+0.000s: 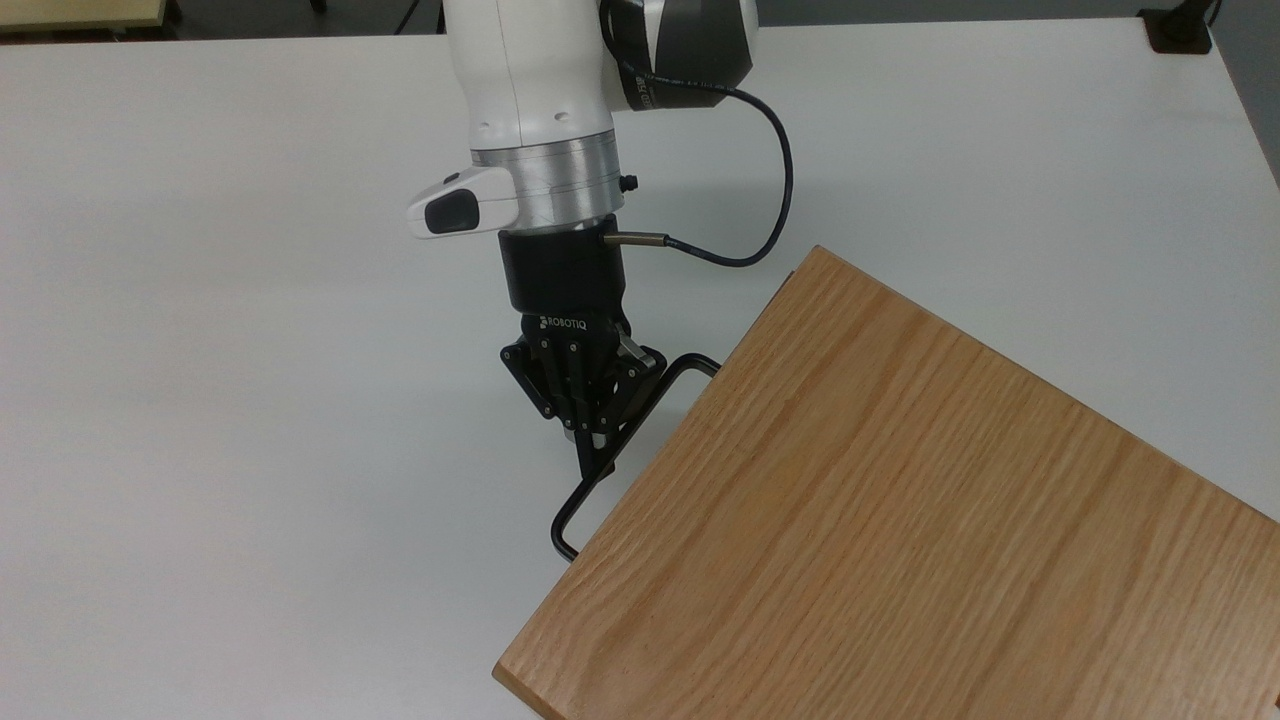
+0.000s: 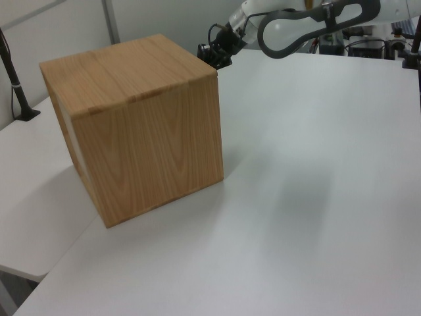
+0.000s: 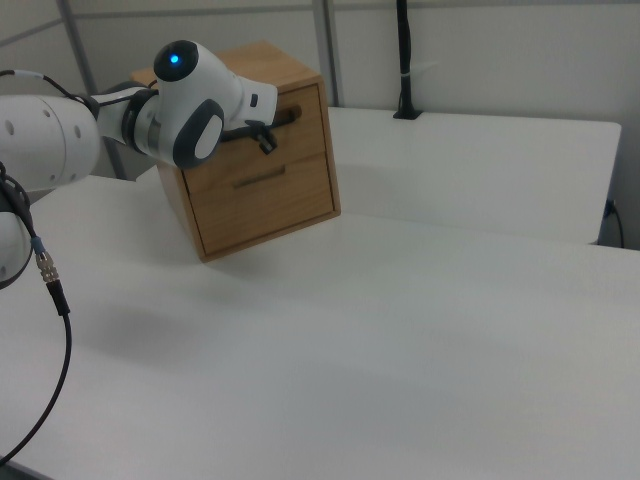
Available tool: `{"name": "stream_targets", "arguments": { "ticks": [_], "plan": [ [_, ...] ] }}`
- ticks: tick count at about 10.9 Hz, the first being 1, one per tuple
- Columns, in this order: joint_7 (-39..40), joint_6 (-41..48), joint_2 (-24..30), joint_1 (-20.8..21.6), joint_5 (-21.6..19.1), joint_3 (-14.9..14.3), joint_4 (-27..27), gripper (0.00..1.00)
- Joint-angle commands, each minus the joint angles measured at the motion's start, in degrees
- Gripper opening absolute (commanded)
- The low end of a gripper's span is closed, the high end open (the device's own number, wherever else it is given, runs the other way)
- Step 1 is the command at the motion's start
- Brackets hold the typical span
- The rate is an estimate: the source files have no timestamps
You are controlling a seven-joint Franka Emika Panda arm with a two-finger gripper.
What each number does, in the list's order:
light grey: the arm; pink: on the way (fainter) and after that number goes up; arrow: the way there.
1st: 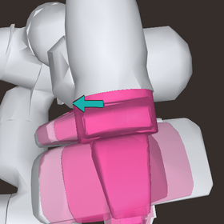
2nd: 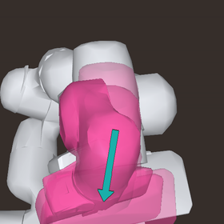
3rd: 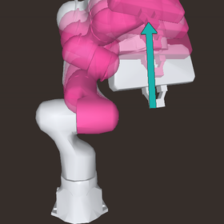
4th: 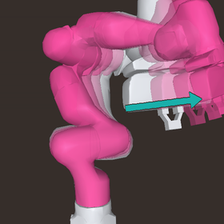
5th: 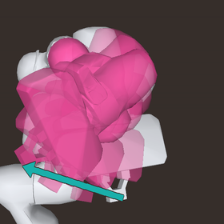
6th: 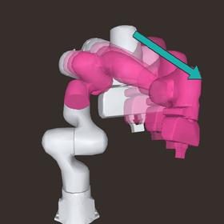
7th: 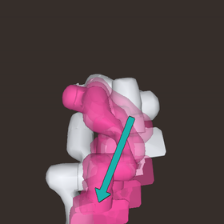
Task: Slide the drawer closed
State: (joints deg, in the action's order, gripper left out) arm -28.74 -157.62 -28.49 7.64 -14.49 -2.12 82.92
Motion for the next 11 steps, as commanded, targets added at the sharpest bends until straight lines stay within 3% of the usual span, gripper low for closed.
{"name": "stream_targets", "arguments": {
  "ticks": [1,3,6,9,11],
  "plan": [
    [2.8,0.5,0.9,-0.8,-0.2,0.6,0.1,0.0],
    [5.8,6.9,4.0,-2.6,-0.2,0.6,2.0,0.0],
    [8.9,23.9,8.9,-5.1,0.2,0.5,2.0,0.0],
    [9.0,40.2,14.6,-6.9,6.3,0.5,2.0,0.0],
    [9.1,50.2,17.9,-7.7,8.0,0.1,2.0,0.0]
  ]
}}
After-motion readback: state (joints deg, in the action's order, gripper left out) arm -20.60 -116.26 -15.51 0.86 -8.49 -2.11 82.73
